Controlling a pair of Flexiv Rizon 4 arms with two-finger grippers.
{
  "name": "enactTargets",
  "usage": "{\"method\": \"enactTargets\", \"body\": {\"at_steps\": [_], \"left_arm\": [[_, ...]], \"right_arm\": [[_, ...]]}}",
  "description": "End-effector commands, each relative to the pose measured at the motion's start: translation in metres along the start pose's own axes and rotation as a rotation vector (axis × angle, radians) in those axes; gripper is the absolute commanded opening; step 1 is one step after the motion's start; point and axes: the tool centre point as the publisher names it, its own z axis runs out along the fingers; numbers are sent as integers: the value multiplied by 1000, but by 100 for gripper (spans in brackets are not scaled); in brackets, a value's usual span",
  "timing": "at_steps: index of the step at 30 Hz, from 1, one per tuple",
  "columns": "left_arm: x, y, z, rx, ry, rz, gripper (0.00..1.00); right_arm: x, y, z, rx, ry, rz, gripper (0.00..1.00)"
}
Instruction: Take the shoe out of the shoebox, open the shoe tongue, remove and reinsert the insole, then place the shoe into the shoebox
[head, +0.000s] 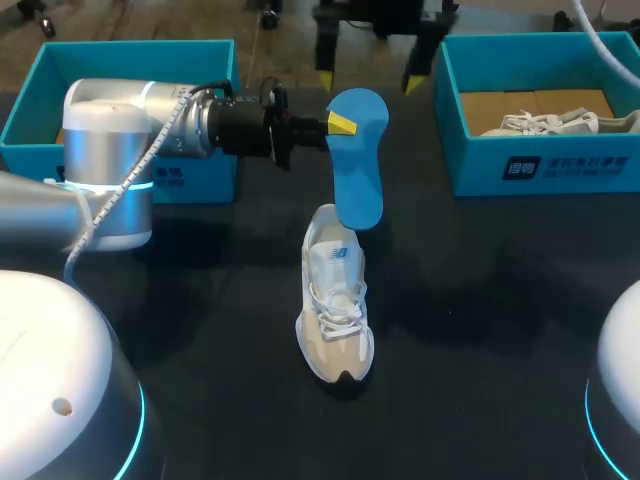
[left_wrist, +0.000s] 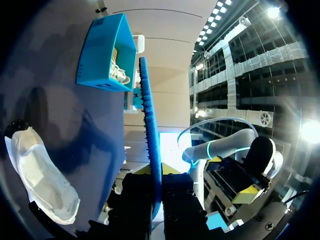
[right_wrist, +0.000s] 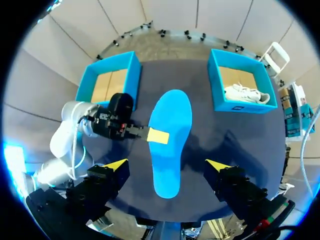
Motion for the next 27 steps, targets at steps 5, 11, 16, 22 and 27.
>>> {"method": "enactTargets", "body": {"at_steps": [5,11,16,22,27], "left_arm": [[0,0,0,-2,-2,0,0],[0,0,0,-2,-2,0,0],[0,0,0,-2,-2,0,0],[0,0,0,-2,-2,0,0],[0,0,0,-2,-2,0,0]], "right_arm": [[-41,-3,8,-14,363,-17,100],[-48,-1,10,-11,448,-16,100],[-55,-3,16,3,532,-3,100],[-69,-6,26,-7,691,21,100],[-75,-6,33,-51,803,29,100]]}}
